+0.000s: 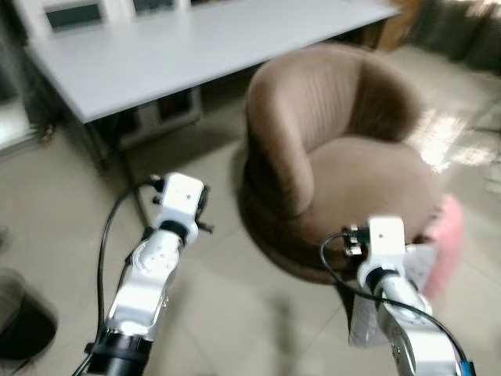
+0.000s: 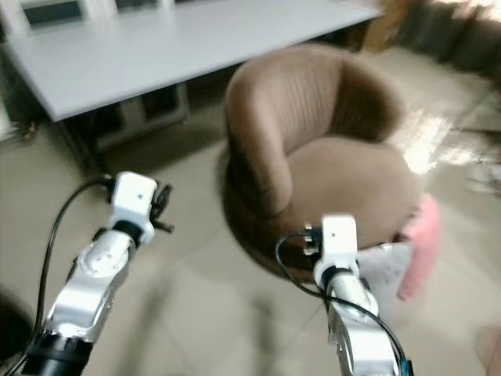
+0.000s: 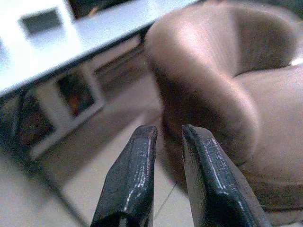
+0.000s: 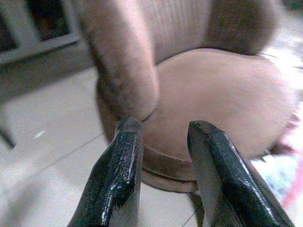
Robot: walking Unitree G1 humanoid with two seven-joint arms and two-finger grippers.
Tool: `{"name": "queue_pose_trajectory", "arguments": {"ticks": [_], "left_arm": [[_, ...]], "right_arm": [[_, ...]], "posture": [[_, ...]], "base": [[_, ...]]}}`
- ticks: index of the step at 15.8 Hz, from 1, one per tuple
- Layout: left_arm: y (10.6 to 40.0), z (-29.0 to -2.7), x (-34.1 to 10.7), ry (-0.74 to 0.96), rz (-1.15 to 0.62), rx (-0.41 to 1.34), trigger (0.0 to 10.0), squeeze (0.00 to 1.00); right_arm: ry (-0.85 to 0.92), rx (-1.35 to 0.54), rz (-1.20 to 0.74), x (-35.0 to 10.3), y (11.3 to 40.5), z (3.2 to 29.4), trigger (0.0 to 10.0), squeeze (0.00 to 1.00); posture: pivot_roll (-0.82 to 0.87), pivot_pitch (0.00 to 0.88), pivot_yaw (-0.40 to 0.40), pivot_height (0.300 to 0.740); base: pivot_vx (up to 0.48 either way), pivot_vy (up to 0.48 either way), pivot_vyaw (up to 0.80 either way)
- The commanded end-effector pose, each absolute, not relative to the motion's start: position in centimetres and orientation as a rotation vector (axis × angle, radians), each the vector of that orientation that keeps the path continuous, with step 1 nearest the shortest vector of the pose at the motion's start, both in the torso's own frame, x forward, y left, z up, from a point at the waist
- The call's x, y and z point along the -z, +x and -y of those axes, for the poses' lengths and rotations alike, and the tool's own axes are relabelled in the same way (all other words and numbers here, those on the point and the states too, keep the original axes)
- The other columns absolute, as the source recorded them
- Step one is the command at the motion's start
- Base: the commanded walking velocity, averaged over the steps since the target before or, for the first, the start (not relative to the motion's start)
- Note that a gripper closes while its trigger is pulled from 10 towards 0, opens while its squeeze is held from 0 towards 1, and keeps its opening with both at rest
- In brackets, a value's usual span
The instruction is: Move the pillow to the sofa from floor
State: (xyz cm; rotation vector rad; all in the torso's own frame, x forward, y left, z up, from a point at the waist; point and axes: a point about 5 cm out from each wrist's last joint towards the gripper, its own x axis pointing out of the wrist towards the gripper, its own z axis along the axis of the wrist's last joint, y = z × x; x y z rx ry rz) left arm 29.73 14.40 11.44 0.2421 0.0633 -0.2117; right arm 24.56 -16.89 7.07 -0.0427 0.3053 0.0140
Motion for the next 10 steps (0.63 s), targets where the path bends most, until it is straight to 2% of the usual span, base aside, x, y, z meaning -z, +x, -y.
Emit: {"name": "queue_pose_trajectory", "arguments": {"ticks": [1,3,7,10], "left_arm": [[29.9,-14.8,-11.4,0.250,-0.069,0.209,10.0,0.00],[30.2,-14.6,-11.3,0.242,-0.072,0.204,10.0,0.00],[30.2,-15.7,-11.2,0.193,-0.071,0.142,10.0,0.00],[30.0,-16.1,-11.2,0.162,-0.071,0.133,10.0,0.00]], "right_arm": [[-0.042,-0.010,-0.289,-7.7,24.8,16.6,10.0,0.00],[-0.043,-0.004,-0.281,-8.1,24.9,16.6,10.0,0.00],[-0.055,-0.007,-0.280,-8.4,25.5,16.4,10.0,0.00],[-0.078,-0.027,-0.283,-8.4,25.8,16.2,10.0,0.00]], "posture": [[-0.04,0.000,0.016,0.740],[-0.05,0.000,0.018,0.740],[-0.04,0.000,0.010,0.740],[-0.04,0.000,0.009,0.740]], "base": [[0.000,-0.480,-0.74],[0.000,-0.480,-0.75],[0.000,0.000,-0.75],[0.284,0.000,-0.75]]}}
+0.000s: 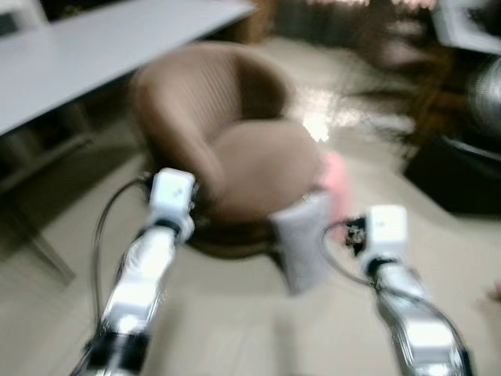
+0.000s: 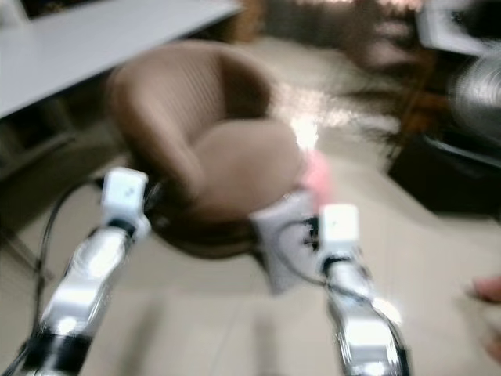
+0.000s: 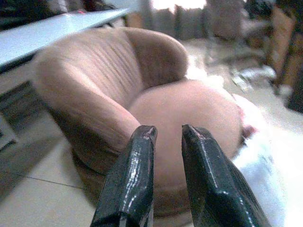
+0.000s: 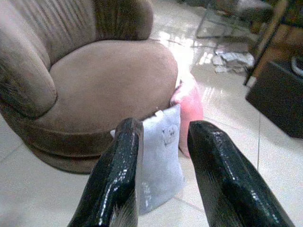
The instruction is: Move the pillow to the sofa from floor
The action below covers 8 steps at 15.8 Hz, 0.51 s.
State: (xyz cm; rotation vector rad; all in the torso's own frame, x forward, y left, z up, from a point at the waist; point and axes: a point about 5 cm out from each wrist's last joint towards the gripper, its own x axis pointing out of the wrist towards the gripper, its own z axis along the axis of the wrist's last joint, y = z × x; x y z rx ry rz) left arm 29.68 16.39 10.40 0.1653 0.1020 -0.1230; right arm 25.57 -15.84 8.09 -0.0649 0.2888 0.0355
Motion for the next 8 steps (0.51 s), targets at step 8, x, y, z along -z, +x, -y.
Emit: {"name": "queue_pose_trajectory", "arguments": {"ticks": [8], "left_arm": [[29.37,-16.41,-10.74,0.151,-0.082,0.130,10.0,0.00]], "right_arm": [[-0.146,-0.110,-0.316,-7.83,25.79,15.53,10.0,0.00]], "posture": [[-0.04,0.001,0.007,0.740]], "base": [[0.319,0.000,-0.28]]}}
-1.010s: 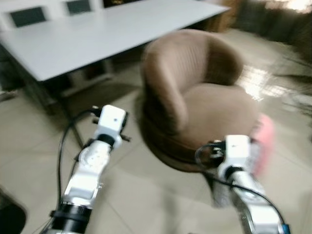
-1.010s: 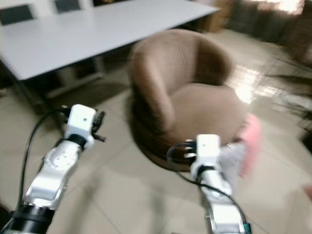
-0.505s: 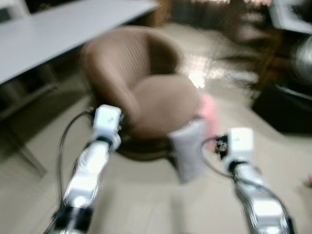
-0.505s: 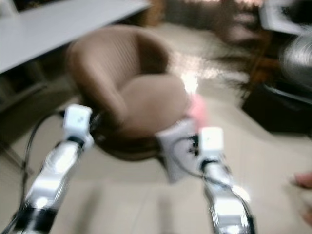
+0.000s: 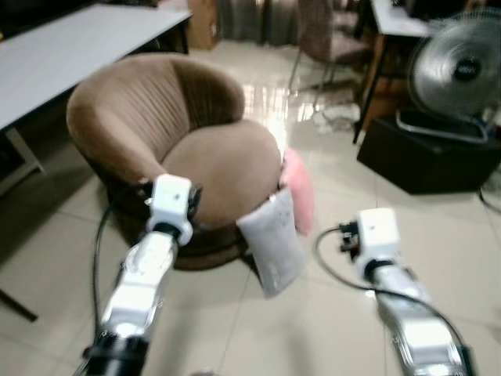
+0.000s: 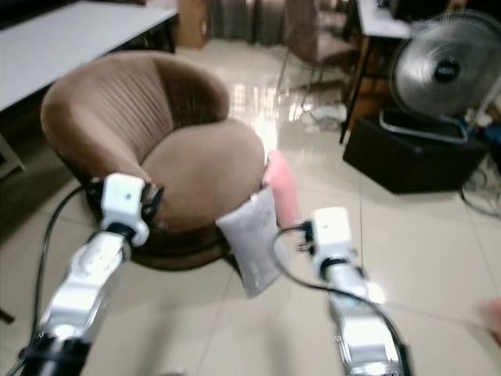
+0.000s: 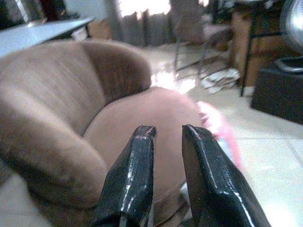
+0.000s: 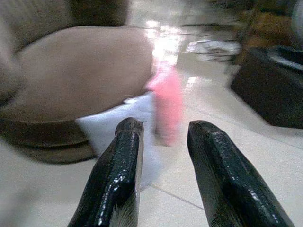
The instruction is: Move the pillow to the sofa from floor
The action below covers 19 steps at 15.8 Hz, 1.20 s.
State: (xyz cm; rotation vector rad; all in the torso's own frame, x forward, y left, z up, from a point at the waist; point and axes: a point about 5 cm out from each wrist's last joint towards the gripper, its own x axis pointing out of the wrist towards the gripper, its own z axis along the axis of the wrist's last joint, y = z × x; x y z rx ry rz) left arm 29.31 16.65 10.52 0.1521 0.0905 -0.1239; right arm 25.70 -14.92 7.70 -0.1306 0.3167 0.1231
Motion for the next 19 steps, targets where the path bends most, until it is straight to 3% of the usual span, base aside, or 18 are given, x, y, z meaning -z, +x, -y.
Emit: {"name": "queue_pose_trajectory", "arguments": {"ticks": [1,19], "left_arm": [[29.33,-16.43,-10.73,0.151,-0.084,0.129,10.0,0.00],[29.21,-16.60,-10.70,0.154,-0.086,0.142,10.0,0.00]], "right_arm": [[-0.141,-0.113,-0.313,-7.86,25.83,15.54,10.0,0.00],[-0.139,-0.114,-0.307,-7.66,25.86,15.43,10.0,0.00]], "posture": [[-0.04,0.001,0.007,0.740],[-0.03,0.000,0.016,0.740]], "base": [[0.319,0.000,0.00],[0.331,0.000,0.00]]}}
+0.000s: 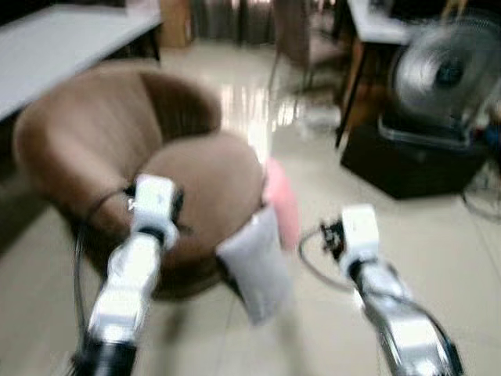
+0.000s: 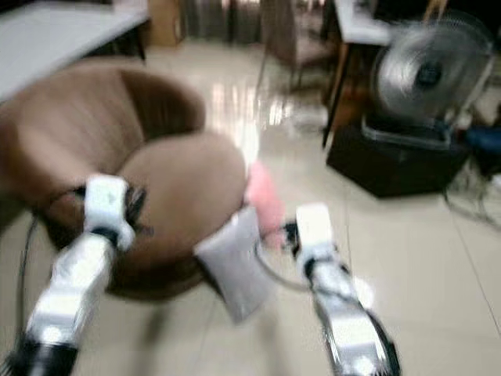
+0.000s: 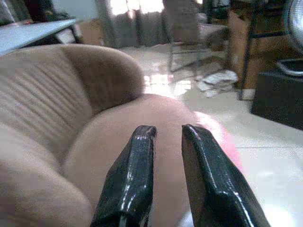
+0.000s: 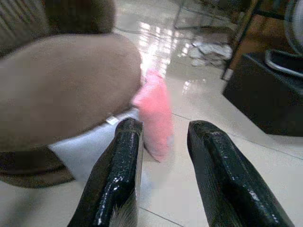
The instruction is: Move the pillow to the sofa from floor
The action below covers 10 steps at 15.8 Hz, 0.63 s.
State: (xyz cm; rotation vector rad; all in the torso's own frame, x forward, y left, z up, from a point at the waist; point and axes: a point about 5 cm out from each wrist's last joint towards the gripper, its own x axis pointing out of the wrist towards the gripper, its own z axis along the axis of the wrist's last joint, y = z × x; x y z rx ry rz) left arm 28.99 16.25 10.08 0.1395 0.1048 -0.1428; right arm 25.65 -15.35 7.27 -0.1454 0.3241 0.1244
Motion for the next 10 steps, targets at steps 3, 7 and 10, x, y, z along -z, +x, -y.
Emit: {"name": "queue_pose_trajectory", "arguments": {"ticks": [3,7,10], "left_arm": [[29.25,-16.59,-10.67,0.154,-0.088,0.144,10.0,0.00],[29.35,-16.67,-10.69,0.155,-0.090,0.146,10.0,0.00],[29.41,-16.71,-10.68,0.157,-0.090,0.150,10.0,0.00]], "right_arm": [[-0.137,-0.111,-0.308,-7.61,25.86,15.42,10.0,0.00],[-0.123,-0.103,-0.313,-7.49,25.80,15.39,10.0,0.00],[-0.117,-0.100,-0.310,-7.51,25.77,15.33,10.0,0.00]], "posture": [[-0.03,0.000,0.019,0.740],[-0.03,0.000,0.023,0.740],[-0.03,0.000,0.027,0.740]], "base": [[0.375,0.000,0.00],[0.381,0.000,-0.39],[0.380,0.000,-0.80]]}}
